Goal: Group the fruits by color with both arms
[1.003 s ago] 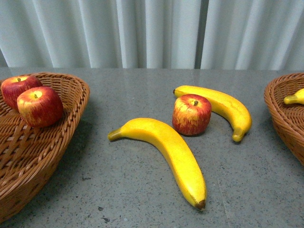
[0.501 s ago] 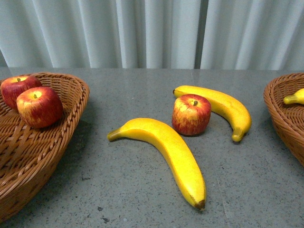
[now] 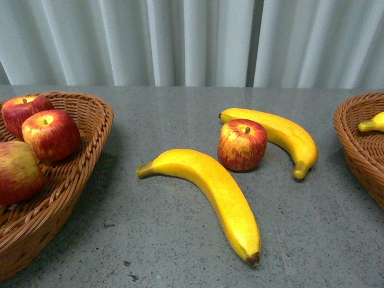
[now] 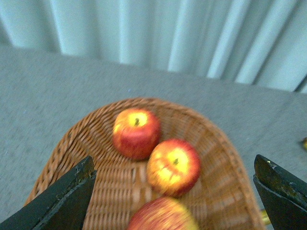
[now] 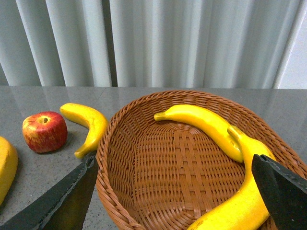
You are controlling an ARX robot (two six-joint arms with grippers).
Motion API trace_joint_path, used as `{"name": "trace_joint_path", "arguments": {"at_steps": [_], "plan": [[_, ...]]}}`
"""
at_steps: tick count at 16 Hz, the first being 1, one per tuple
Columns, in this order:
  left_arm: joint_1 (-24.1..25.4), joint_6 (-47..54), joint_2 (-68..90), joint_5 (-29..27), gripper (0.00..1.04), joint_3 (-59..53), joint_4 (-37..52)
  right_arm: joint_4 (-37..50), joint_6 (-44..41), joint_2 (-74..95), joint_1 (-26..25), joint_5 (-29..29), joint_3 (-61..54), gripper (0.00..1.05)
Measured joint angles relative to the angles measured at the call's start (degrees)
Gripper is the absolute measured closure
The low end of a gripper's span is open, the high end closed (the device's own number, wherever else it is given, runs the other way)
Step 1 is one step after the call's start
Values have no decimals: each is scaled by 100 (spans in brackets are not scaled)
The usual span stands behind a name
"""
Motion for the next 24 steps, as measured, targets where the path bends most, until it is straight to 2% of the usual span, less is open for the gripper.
{"name": "trace_joint_path", "arguments": {"at_steps": [2,4,6,7,10,12,13,24], "plan": [[-393,199,323,-28,7,326,262,0,0,-2,0,0,0,6],[-658,452,879,227,7,643,396,0,0,-2,0,0,0,6],[-931,638,1515,660,7,1091,380,0,0,0,0,0,0,6],[-1316,1036,2343,1095,7,1709,201,0,0,0,0,0,0,6],[-1779,1768,3497,1700,7,2378,-286,0,-2,0,0,0,0,6],[-2249,2739,4389,2225,7,3167,-492,0,0,0,0,0,0,6],[-2369,3018,4712,2264,7,3451,-584,0,0,0,0,-2,0,6],[-2533,3185,5611,2258,7,4218,-767,0,0,0,0,0,0,6]]}}
